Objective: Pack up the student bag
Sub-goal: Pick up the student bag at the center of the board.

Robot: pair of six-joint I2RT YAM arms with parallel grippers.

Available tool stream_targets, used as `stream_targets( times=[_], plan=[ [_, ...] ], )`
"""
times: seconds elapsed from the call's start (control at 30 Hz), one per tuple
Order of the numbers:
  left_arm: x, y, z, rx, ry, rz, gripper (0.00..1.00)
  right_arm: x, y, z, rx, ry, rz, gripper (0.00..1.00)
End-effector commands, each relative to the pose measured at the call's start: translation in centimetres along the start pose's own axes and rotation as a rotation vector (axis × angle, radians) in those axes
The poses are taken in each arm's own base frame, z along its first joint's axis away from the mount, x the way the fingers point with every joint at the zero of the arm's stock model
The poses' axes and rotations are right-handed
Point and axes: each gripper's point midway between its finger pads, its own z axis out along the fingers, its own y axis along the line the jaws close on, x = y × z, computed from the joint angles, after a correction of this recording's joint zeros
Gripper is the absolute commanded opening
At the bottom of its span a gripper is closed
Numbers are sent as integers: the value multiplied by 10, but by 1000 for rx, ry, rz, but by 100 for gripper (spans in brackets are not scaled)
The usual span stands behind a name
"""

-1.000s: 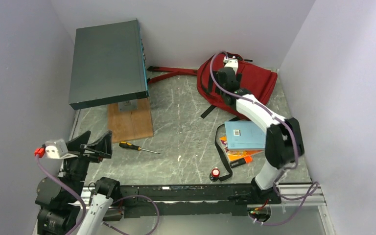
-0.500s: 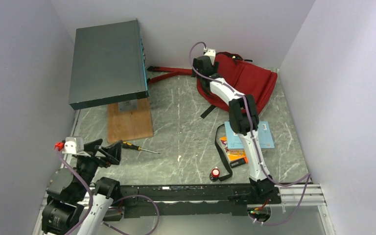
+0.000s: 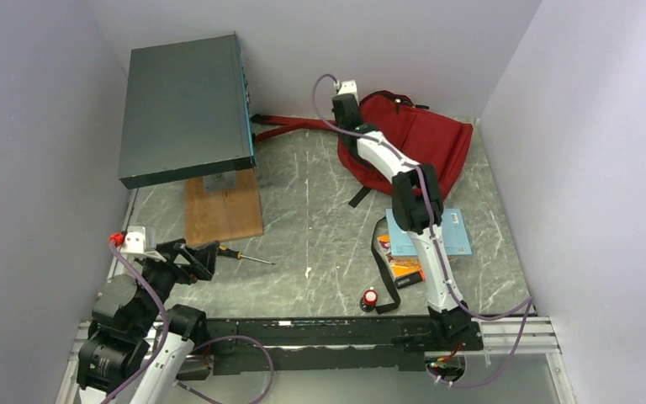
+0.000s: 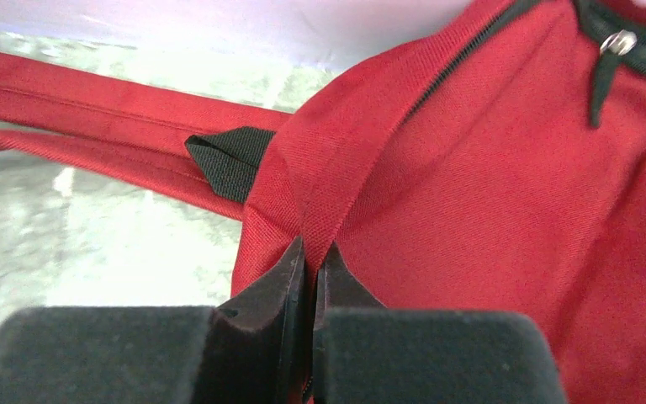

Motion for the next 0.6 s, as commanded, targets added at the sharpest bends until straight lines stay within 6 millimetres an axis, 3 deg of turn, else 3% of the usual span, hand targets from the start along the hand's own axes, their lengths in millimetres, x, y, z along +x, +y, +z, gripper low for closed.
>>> stream_targets(
  times=[0.0,0.07,0.17,0.3,0.4,0.5,0.57],
  plan=[
    [-3,-4,1,19,-15,-6,99,-198,-18,-124,-202,-349,118,0],
    [-3,-3,1,16,-20,-7,99,-232,-28,-169,-267,-409,150,0],
    [-3,-3,1,16,-22,-9,99,-259,-34,-224,-372,-472,176,0],
    [-2,-4,0,23,-16,-9,99,-259,-27,-283,-562,-546,115,0],
    [-4,-4,-2,15,-23,-30,99,-234,-5,-322,-770,-593,-38,0],
    [3,4,-5,-57,11,-161,99,-193,6,-338,-858,-574,-199,0],
    [17,1,-3,-73,85,-263,99,-154,12,-346,-932,-544,-282,0]
  ],
)
